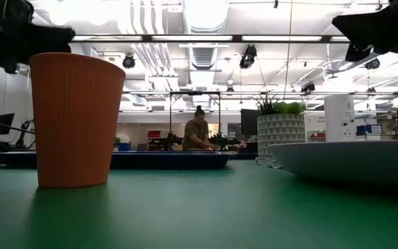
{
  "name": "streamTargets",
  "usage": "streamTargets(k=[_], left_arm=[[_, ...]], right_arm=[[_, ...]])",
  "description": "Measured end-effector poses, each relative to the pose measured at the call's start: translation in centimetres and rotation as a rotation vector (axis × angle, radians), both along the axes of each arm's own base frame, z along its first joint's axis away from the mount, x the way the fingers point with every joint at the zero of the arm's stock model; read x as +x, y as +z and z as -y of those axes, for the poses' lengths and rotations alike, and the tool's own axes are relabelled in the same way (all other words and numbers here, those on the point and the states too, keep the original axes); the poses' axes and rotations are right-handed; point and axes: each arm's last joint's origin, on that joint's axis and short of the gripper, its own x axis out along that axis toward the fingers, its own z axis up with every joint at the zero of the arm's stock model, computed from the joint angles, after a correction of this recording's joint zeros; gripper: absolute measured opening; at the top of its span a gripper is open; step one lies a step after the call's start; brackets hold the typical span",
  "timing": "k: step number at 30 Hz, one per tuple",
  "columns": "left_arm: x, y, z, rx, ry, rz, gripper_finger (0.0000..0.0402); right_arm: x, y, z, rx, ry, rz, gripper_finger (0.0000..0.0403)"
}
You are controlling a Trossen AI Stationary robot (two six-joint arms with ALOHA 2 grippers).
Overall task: Pick and place plate/cup/fork/spoon on tray
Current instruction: Put the orange cup to the top right side of the dark blue tray
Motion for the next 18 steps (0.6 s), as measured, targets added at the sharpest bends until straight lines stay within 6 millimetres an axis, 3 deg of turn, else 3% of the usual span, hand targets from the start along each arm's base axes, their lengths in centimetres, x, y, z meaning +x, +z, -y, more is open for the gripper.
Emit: streamTargets(k=[4, 7, 18], left_arm=[[-0.2, 0.9, 0.0, -0.192, -0.038, 0.069, 0.0], [-0.3, 1.3, 0.0, -0.2, -0.044, 0.114, 0.0], [-0.6, 2.3, 0.0, -0.181, -0.05, 0.222, 0.0]], right_arm=[[0.0, 0.0, 0.0, 0.241, 0.061, 0.003, 0.0009], [0.0, 0.0, 0.0, 0.331, 0.087, 0.004, 0.0009], [0.1, 0.5, 0.1, 0.355, 0.052, 0.062, 0.0009]])
